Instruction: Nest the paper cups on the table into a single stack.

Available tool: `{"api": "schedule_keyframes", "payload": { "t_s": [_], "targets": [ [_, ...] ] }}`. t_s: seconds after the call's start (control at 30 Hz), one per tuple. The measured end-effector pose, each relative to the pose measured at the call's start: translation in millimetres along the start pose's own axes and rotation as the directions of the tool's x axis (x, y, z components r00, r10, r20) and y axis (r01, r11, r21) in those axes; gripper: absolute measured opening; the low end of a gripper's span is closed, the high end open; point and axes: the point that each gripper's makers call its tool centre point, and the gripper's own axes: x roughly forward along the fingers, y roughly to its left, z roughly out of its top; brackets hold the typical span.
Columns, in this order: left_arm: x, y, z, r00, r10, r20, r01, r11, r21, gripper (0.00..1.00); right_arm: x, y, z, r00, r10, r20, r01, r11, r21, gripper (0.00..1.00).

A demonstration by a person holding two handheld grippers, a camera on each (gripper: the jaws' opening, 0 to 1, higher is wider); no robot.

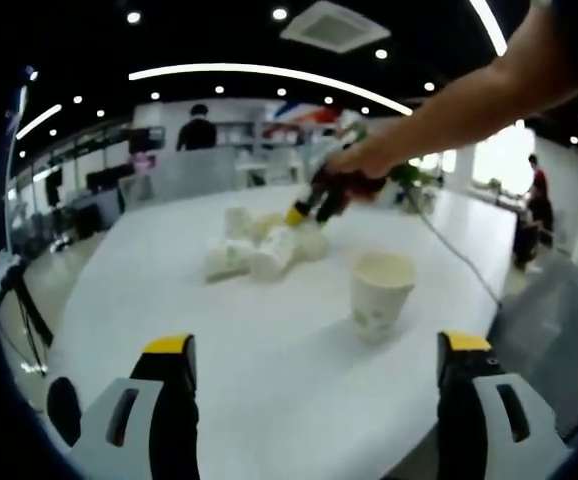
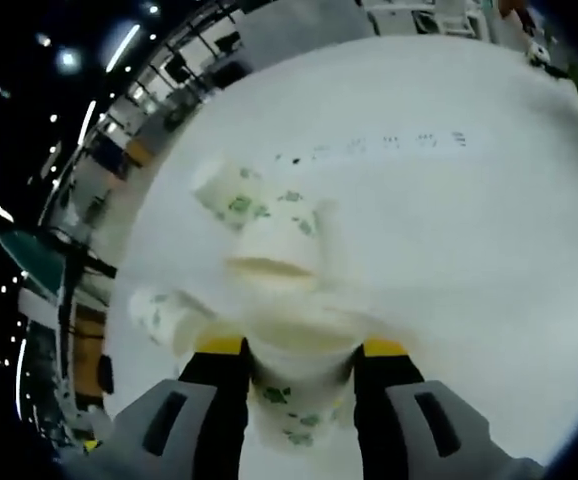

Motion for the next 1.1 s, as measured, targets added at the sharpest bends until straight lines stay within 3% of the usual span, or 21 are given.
{"api": "schedule_keyframes", "payload": {
  "t_s": [0.13, 0.2, 0.33, 0.63, 1.1],
  "targets": [
    [1, 0.4, -1.7, 1.000, -0.003, -0.004, 0.003, 1.000, 0.002, 0.98, -6, 7, 6.9, 0.999, 0.019, 0.051, -0.017, 0.999, -0.032, 0.37],
    [1, 0.9, -1.8, 1.000, -0.003, -0.006, 0.003, 1.000, 0.004, 0.98, -6, 16, 14.2, 0.992, 0.070, 0.102, -0.060, 0.993, -0.106, 0.37],
    [1, 0.7, -2.1, 1.000, -0.004, -0.008, 0.004, 1.000, 0.005, 0.98, -13, 27, 19.1, 0.981, 0.113, 0.159, -0.089, 0.984, -0.154, 0.36],
    [2, -0.8, -2.0, 1.000, -0.011, -0.010, 0.011, 1.000, 0.011, 0.98, -28, 41, 29.3, 0.964, 0.150, 0.222, -0.099, 0.970, -0.222, 0.35],
    [2, -5.1, 0.4, 0.999, -0.034, 0.002, 0.034, 0.999, 0.003, 0.98, -64, 64, 50.0, 0.898, 0.215, 0.383, -0.066, 0.928, -0.366, 0.33]
  ]
}}
